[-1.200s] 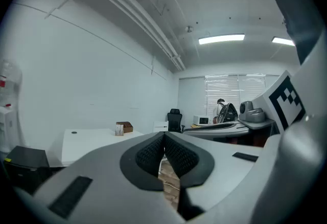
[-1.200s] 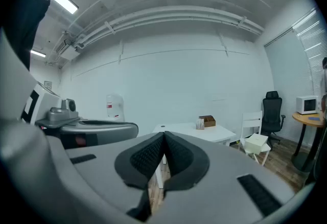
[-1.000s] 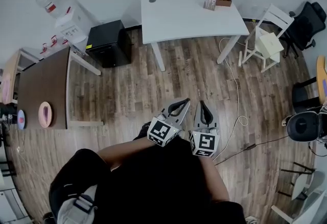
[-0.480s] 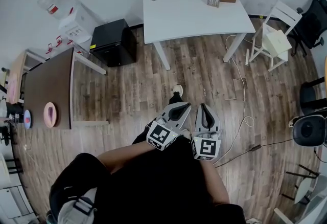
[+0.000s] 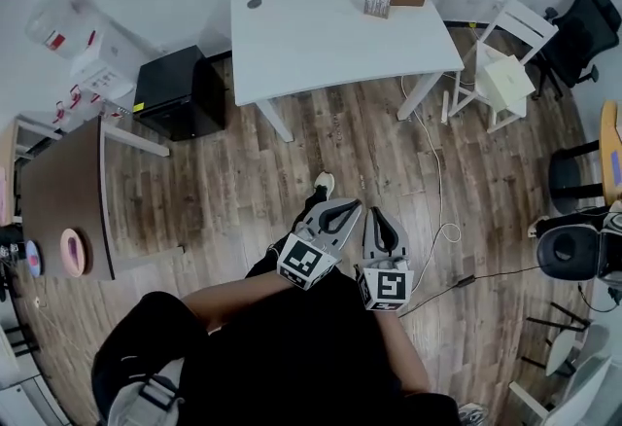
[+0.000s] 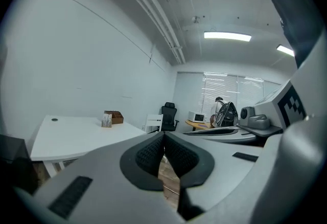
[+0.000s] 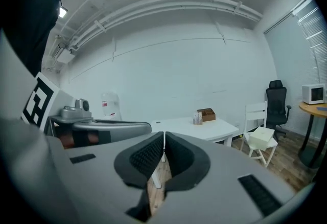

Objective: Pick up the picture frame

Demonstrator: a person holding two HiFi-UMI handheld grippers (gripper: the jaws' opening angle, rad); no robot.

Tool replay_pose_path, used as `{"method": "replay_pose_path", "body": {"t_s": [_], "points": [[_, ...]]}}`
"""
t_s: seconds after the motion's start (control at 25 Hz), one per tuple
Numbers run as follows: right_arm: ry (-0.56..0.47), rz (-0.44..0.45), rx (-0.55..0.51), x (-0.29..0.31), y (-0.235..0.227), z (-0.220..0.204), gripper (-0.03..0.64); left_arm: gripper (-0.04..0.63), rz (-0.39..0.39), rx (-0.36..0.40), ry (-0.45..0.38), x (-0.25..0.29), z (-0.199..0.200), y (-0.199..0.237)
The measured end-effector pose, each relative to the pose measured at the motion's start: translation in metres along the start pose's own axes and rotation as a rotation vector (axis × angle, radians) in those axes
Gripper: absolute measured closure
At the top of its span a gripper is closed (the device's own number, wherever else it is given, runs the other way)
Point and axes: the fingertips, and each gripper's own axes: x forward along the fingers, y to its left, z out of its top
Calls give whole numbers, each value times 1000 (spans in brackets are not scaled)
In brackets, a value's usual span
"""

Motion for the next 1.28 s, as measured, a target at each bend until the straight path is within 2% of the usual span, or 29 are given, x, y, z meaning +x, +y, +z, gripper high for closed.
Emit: {"method": "replay_pose_path", "body": {"t_s": [0.24, 0.28, 0.4, 0.44, 0.64, 0.8, 1.0, 1.12, 1.28], "points": [[52, -30, -29, 81, -44, 19, 581, 581, -19, -9, -3, 73, 18, 64], [53, -31, -29, 95, -51, 26, 581, 581, -18, 4, -6, 85, 26, 77], [44, -36, -27, 136, -74, 50, 581, 581, -40, 122, -10, 119, 58, 103], [44, -37, -35, 151, -80, 55, 581, 581, -46, 135, -14, 128, 66, 113], [58, -23, -45, 223, -94, 74, 581, 581, -31, 48, -13, 161, 77, 176], [76, -20, -30, 278, -100, 78, 581, 581, -5, 12, -1, 183, 78, 231], [112, 16, -84, 318, -100, 89, 581, 581, -30, -43, 15, 205, 85, 272], [126, -7, -81, 327, -106, 90, 581, 581, -45, -28, 8, 217, 92, 284], [125, -26, -44, 340, -120, 92, 581, 581, -17, 20, -11, 226, 103, 305]]}}
